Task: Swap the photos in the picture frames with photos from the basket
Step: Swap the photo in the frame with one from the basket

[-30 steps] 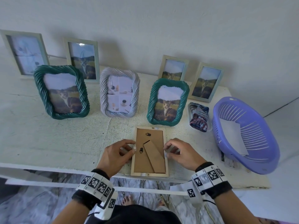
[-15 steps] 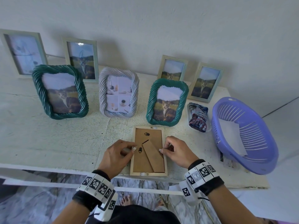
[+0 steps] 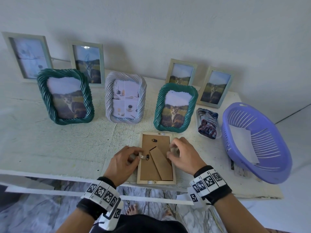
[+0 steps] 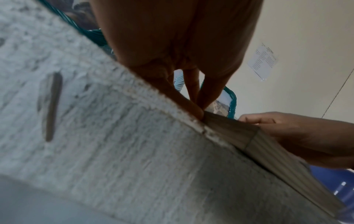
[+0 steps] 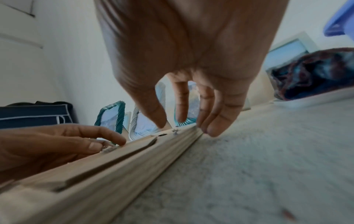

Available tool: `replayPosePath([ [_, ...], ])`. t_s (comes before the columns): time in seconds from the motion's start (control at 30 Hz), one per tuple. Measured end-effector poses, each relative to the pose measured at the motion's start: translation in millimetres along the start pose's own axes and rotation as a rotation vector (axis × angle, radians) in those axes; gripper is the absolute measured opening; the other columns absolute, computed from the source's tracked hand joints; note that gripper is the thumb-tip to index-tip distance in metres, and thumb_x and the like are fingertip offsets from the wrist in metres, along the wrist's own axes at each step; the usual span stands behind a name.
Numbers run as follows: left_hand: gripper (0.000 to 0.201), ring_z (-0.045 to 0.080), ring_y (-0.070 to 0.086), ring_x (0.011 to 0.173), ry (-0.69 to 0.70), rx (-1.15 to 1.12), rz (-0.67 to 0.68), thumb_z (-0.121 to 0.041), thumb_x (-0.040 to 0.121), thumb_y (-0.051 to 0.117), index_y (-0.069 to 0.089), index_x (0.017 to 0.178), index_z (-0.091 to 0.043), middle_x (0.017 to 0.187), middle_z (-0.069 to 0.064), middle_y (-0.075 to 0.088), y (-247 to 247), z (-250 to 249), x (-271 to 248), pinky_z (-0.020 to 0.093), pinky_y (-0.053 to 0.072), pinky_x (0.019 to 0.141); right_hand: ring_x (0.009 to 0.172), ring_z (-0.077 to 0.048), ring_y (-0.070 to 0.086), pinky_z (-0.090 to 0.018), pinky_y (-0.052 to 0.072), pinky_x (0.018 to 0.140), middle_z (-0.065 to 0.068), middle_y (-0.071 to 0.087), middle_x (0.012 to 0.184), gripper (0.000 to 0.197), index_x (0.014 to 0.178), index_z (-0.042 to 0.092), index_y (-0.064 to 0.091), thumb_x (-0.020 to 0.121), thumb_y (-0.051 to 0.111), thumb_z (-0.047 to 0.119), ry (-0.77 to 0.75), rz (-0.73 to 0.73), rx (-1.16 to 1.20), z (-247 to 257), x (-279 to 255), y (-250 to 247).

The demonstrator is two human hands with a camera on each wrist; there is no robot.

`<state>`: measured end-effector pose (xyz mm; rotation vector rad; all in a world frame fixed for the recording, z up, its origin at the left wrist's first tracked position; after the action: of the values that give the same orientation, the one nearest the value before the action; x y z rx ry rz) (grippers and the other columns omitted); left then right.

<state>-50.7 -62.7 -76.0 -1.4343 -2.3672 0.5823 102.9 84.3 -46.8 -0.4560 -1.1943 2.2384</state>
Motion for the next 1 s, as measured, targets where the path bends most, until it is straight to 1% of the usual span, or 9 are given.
replayPosePath([
  [0.1,0.023,0.004,0.061,0.075,-0.023,0.015,-0.002,-0.014,0.091,0.063,0.067,0.107,-0.031,0.092,-0.012,0.061,0.5,2.5,-0.9,0.011,0.048,0.061,0.093,-0.019,0.053,-0.029,0.048,0.079,-0.004,0.051,0.107,0.030,0.117,0.016,0.053,0.089,0.060,0.024,-0.047,-0.085,-0.093,14.7,9.7,-5.1],
  [0.2,0.024,0.003,0.061,0.075,-0.031,0.031,-0.004,-0.015,0.091,0.063,0.067,0.108,-0.032,0.093,-0.014,0.060,0.9,4.0,-1.1,0.011,0.048,0.061,0.108,-0.027,0.050,-0.036,0.046,0.094,-0.010,0.047,0.119,0.047,0.138,0.014,0.046,0.092,0.055,0.020,0.004,-0.018,-0.120,16.5,25.6,2.0],
  [0.27,0.024,0.004,0.061,0.077,-0.029,0.046,-0.004,-0.014,0.091,0.064,0.067,0.108,-0.031,0.094,-0.014,0.060,1.3,3.7,-0.7,0.010,0.047,0.061,0.111,-0.030,0.047,-0.036,0.043,0.098,-0.012,0.042,0.122,0.052,0.143,0.013,0.041,0.093,0.052,0.018,0.063,0.048,-0.165,14.4,32.6,7.9],
  [0.4,0.023,0.004,0.060,0.078,-0.038,0.055,-0.008,-0.015,0.091,0.064,0.067,0.108,-0.031,0.094,-0.014,0.060,1.3,4.1,-0.7,0.012,0.048,0.061,0.113,-0.030,0.040,-0.035,0.042,0.097,-0.011,0.036,0.122,0.052,0.143,0.015,0.041,0.092,0.050,0.015,0.091,0.107,-0.241,19.7,31.6,12.8],
  [0.6,0.025,0.003,0.060,0.079,-0.057,0.044,-0.006,-0.015,0.090,0.064,0.067,0.107,-0.032,0.095,-0.013,0.061,0.9,5.1,-1.2,0.017,0.050,0.065,0.112,-0.028,0.038,-0.034,0.041,0.099,-0.011,0.032,0.125,0.059,0.148,0.014,0.031,0.092,0.049,0.013,0.074,0.157,-0.315,19.6,24.0,16.9],
  [0.67,0.025,0.004,0.061,0.080,-0.059,0.044,0.001,-0.015,0.090,0.064,0.067,0.107,-0.033,0.095,-0.012,0.061,1.5,5.6,-1.2,0.018,0.051,0.065,0.112,-0.027,0.037,-0.033,0.042,0.099,-0.011,0.031,0.126,0.058,0.148,0.013,0.033,0.092,0.048,0.012,0.082,0.155,-0.296,19.7,20.6,17.9],
  [0.73,0.025,0.003,0.061,0.081,-0.058,0.032,0.007,-0.014,0.091,0.064,0.068,0.108,-0.032,0.095,-0.011,0.061,2.0,5.4,-1.0,0.014,0.049,0.064,0.111,-0.026,0.036,-0.033,0.042,0.099,-0.010,0.032,0.126,0.057,0.147,0.013,0.037,0.091,0.049,0.011,0.095,0.147,-0.257,19.2,18.7,17.9],
  [0.9,0.024,0.002,0.061,0.082,-0.050,0.042,0.011,-0.014,0.091,0.064,0.068,0.108,-0.031,0.095,-0.011,0.061,2.4,4.3,-0.7,0.012,0.048,0.065,0.111,-0.027,0.035,-0.029,0.034,0.101,-0.008,0.032,0.123,0.055,0.144,0.019,0.043,0.090,0.051,0.011,0.106,0.152,-0.205,16.7,16.6,17.6],
  [1.0,0.024,0.000,0.061,0.081,-0.039,0.058,0.011,-0.014,0.091,0.064,0.068,0.108,-0.030,0.094,-0.011,0.060,2.3,3.6,-0.3,0.010,0.047,0.064,0.113,-0.026,0.035,-0.027,0.034,0.101,-0.008,0.032,0.123,0.055,0.144,0.021,0.044,0.090,0.051,0.009,0.103,0.146,-0.171,16.2,14.0,16.3],
])
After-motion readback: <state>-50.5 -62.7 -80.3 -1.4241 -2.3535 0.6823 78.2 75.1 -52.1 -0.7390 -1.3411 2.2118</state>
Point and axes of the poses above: each hand's wrist, its own x-axis towards the middle knuckle, its own y-axis out of the palm, z = x × y, the point moved 9 cm from there along x, towards the middle knuckle
